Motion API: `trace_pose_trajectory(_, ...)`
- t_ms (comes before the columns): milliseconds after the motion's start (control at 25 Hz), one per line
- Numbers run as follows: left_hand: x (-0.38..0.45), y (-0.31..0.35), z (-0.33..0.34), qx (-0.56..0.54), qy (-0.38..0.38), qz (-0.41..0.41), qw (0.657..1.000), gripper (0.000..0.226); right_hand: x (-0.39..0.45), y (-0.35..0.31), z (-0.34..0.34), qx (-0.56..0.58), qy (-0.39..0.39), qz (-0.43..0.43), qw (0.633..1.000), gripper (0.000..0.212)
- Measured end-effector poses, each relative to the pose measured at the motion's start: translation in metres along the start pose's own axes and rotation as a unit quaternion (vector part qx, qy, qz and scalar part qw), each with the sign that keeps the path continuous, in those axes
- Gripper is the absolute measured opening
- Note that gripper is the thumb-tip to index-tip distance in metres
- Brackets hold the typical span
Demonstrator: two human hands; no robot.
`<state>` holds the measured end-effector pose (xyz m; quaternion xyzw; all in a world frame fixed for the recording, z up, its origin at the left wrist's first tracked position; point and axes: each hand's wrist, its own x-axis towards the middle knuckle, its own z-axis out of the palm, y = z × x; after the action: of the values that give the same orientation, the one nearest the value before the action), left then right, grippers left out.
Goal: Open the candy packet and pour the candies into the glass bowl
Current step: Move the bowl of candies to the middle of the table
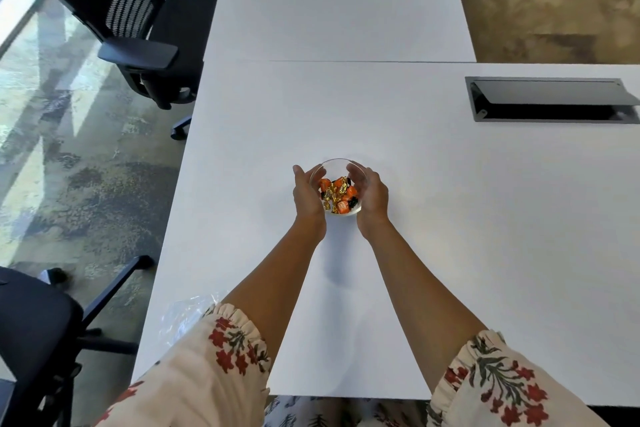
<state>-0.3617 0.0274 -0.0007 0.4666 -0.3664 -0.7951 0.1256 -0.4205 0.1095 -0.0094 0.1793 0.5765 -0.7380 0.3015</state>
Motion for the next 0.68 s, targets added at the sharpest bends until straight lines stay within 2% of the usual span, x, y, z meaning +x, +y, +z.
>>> trace_pose_trajectory(680,0.023,-0.013,0.009,0.031,-0.023,-0.011,0.999,0.055,0.034,0.011,-0.01,-0.003,0.031,-0.041,0.999,0.031)
